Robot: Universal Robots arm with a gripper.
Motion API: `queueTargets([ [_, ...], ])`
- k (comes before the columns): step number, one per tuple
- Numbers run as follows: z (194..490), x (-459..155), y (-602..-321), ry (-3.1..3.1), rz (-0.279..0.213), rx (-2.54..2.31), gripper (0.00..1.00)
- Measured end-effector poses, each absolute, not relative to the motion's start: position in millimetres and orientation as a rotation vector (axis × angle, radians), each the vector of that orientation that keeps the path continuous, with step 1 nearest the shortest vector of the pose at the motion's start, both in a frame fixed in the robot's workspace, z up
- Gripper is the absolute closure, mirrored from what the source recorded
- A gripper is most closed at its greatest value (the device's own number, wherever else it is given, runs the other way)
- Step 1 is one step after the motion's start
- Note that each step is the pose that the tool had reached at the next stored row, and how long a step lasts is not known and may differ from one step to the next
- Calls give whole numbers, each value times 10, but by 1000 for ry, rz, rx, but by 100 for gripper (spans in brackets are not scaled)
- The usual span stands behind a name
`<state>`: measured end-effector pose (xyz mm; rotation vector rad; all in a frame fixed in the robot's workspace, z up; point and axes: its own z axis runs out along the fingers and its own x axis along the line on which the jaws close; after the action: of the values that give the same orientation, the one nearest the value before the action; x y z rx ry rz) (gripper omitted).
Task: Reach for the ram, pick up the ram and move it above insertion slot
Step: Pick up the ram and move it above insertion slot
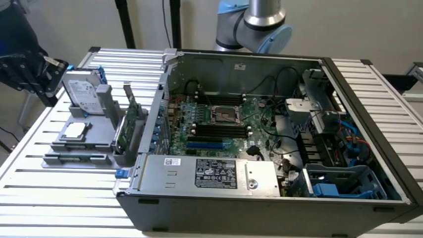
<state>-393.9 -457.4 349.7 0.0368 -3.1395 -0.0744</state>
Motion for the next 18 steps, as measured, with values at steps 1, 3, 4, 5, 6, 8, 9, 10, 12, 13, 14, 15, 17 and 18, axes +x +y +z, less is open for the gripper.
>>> queueTargets([
  [1,3497,-3939,-4574,-3140,-74,37,89],
  [3,3498,-3938,-4574,-3139,-74,37,89],
  [4,3498,-3938,-4574,-3140,-74,37,89],
  [5,3498,-3938,-4574,-3139,-74,37,89],
  [6,3498,-3938,-4574,-3140,-74,37,89],
  [8,3498,-3943,-4574,-3141,-74,45,89],
  [9,3497,-3943,-4574,-3140,-74,70,89],
  [10,3498,-3944,-4574,-3139,-74,98,89],
  [12,3497,-3945,-4574,-3136,-74,156,89],
  [13,3496,-3945,-4574,-3134,-74,184,89],
  [14,3496,-3945,-4574,-3132,-74,212,89],
  [15,3496,-3945,-4574,-3129,-74,240,89],
  [17,3496,-3945,-4573,-3124,-74,297,89],
  [18,3496,-3945,-4574,-3120,-74,326,89],
])
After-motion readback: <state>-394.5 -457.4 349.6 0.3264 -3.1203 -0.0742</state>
